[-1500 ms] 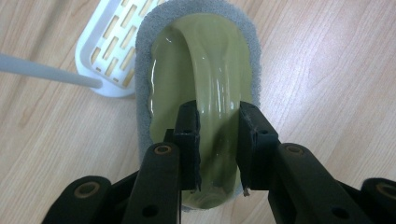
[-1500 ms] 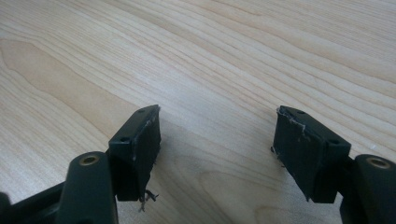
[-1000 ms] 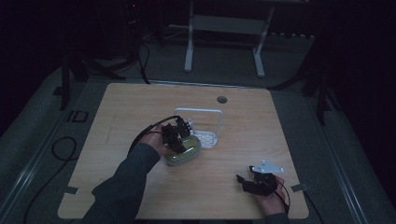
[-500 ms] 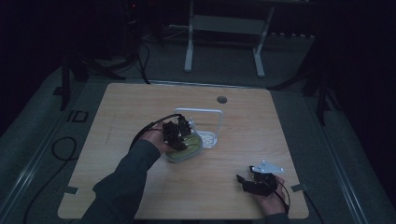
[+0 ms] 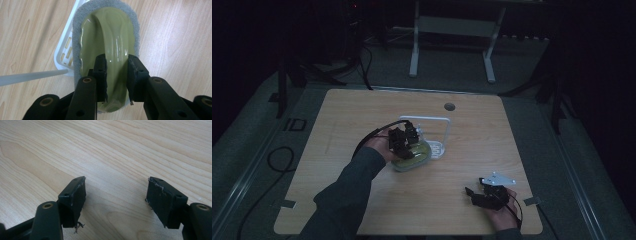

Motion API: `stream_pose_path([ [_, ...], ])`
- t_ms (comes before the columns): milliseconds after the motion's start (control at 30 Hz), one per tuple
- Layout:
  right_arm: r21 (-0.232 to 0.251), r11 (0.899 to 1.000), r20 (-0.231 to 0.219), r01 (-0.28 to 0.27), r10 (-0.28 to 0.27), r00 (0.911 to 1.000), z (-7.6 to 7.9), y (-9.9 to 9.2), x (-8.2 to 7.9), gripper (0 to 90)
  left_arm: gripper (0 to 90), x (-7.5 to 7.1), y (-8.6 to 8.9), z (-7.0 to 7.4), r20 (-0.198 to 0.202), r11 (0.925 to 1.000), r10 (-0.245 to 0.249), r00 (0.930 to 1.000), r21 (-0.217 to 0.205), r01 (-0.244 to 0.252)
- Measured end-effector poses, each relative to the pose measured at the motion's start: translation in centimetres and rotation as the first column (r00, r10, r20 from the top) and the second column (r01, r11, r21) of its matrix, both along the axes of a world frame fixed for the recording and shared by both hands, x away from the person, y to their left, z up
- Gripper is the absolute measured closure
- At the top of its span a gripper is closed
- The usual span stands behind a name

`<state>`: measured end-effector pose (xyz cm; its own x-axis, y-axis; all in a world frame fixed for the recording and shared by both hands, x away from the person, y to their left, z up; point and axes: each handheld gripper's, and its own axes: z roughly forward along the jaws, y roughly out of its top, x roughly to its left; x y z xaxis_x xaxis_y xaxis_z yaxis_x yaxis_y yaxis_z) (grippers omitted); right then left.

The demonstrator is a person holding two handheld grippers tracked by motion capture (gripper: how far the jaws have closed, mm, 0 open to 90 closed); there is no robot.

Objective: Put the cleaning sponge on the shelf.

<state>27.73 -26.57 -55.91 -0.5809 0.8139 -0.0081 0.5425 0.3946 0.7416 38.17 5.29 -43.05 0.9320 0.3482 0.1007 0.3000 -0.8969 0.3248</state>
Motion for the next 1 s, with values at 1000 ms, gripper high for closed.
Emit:
stream_pose_path([
  [1000,0.000,1.000,0.000,-0.001,0.001,1.0000,0.0,0.0,0.0,30.9,72.1,1.5,-1.5,0.1,0.026,0.9908,-0.126,0.9917,0.052,0.125],
])
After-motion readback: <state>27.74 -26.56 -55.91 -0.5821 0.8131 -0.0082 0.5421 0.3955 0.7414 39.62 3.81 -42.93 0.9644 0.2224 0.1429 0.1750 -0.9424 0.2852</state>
